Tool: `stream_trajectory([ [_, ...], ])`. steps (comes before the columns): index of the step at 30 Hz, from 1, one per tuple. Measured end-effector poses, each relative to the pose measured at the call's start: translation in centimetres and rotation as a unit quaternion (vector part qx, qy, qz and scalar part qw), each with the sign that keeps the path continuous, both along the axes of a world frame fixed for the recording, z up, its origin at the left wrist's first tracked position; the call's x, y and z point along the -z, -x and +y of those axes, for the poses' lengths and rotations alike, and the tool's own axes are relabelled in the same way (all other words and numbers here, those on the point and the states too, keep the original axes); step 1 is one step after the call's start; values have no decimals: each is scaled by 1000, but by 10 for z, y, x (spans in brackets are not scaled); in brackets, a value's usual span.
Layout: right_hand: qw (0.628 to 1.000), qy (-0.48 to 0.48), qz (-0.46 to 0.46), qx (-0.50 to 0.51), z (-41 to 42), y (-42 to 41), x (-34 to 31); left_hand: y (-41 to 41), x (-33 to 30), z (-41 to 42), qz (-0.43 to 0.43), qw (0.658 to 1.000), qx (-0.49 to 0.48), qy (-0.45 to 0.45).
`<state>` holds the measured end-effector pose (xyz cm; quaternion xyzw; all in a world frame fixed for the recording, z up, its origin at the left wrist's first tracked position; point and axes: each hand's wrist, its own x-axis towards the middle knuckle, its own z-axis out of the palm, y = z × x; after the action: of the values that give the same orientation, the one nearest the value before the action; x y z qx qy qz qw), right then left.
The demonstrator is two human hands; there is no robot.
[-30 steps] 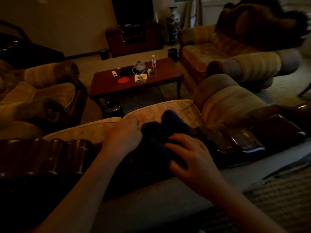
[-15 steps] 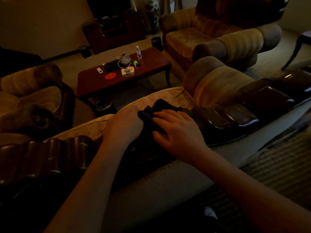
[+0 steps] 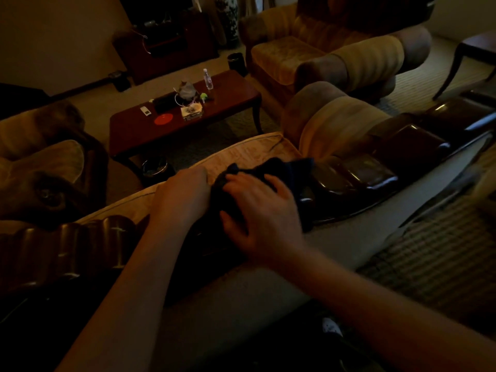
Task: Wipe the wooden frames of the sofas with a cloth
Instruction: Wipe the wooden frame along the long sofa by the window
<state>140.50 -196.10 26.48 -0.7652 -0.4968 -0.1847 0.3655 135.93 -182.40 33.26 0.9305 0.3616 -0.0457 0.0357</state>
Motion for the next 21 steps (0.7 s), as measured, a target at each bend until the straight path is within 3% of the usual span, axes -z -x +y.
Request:
stream_trajectory([
  [3,992,-98,-79,23,2,11,24,0,1,1,-2,1000,8,-9],
  [6,983,-121,-139,-5,-9,-17,34,1,-1,0,-5,1000,0,14],
  [9,988,-141,-46,45,-27,-47,40,1,-2,-1,-8,1000,-4,21],
  [11,975,-176,47,124,-27,-49,43,0,-2,0,-1,1000,-2,18],
  [13,959,-196,80,188,-16,-29,41,-1,-2,0,8,1000,0,21],
  [17,973,-173,-26,148,12,26,45,0,1,0,4,1000,9,10],
  [21,966,-187,-158,80,8,4,50,2,0,1,-13,1000,6,12],
])
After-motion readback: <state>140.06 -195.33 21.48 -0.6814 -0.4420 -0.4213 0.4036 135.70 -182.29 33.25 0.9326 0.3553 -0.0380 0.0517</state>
